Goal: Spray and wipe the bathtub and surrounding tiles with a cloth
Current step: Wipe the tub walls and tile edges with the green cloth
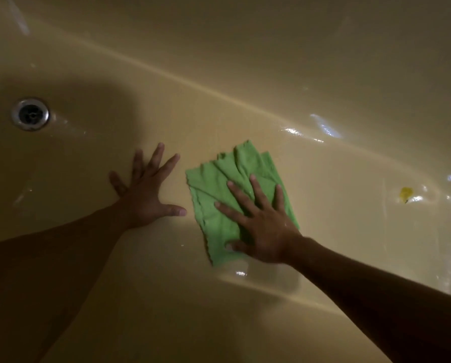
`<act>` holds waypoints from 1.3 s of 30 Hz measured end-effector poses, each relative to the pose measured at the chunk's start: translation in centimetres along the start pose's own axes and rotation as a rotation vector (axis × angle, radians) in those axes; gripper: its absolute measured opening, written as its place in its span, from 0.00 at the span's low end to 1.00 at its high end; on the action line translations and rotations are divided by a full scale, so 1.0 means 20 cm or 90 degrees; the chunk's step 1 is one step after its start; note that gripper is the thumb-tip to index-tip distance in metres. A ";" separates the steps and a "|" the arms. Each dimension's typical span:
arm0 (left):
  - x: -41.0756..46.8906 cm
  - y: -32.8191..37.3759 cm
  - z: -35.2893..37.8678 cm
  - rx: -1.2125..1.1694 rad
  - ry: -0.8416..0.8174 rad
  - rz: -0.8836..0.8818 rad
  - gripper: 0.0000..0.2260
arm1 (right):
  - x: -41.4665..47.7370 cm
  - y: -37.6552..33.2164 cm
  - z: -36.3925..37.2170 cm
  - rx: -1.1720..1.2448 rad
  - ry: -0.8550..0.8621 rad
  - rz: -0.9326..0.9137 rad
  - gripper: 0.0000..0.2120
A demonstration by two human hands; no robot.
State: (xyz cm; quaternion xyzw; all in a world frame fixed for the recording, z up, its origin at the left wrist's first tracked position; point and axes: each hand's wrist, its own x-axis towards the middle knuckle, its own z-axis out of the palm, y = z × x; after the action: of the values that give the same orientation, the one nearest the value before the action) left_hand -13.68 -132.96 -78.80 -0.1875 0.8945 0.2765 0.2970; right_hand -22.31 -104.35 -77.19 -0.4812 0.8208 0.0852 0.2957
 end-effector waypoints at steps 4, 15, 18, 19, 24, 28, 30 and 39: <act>-0.01 -0.04 -0.01 -0.003 0.001 -0.039 0.58 | -0.27 0.06 0.09 0.035 -0.051 0.027 0.45; -0.03 -0.21 -0.10 0.005 -0.031 -0.050 0.60 | -0.05 0.38 -0.09 0.160 -0.014 0.263 0.50; -0.02 -0.25 -0.13 0.005 -0.031 -0.052 0.60 | 0.14 0.38 -0.19 0.157 0.009 0.273 0.50; -0.02 -0.26 -0.14 0.006 -0.030 -0.051 0.60 | 0.20 0.37 -0.22 0.155 0.015 0.274 0.49; 0.00 -0.28 -0.18 0.005 -0.034 -0.048 0.59 | 0.51 0.18 -0.35 0.105 0.042 0.255 0.48; 0.02 -0.29 -0.19 -0.015 -0.029 -0.056 0.58 | 0.61 -0.08 -0.34 0.043 0.033 0.164 0.47; 0.02 -0.29 -0.20 -0.021 -0.030 -0.056 0.57 | 0.56 -0.19 -0.30 0.014 0.012 0.107 0.47; -0.05 -0.29 -0.17 -0.058 -0.022 -0.139 0.57 | -0.07 -0.20 -0.02 0.030 -0.115 0.022 0.50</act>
State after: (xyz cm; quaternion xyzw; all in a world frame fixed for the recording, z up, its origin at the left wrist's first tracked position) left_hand -11.48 -139.41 -78.05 -0.2924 0.8499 0.2863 0.3319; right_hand -18.62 -105.55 -75.38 -0.4503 0.8006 0.1143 0.3784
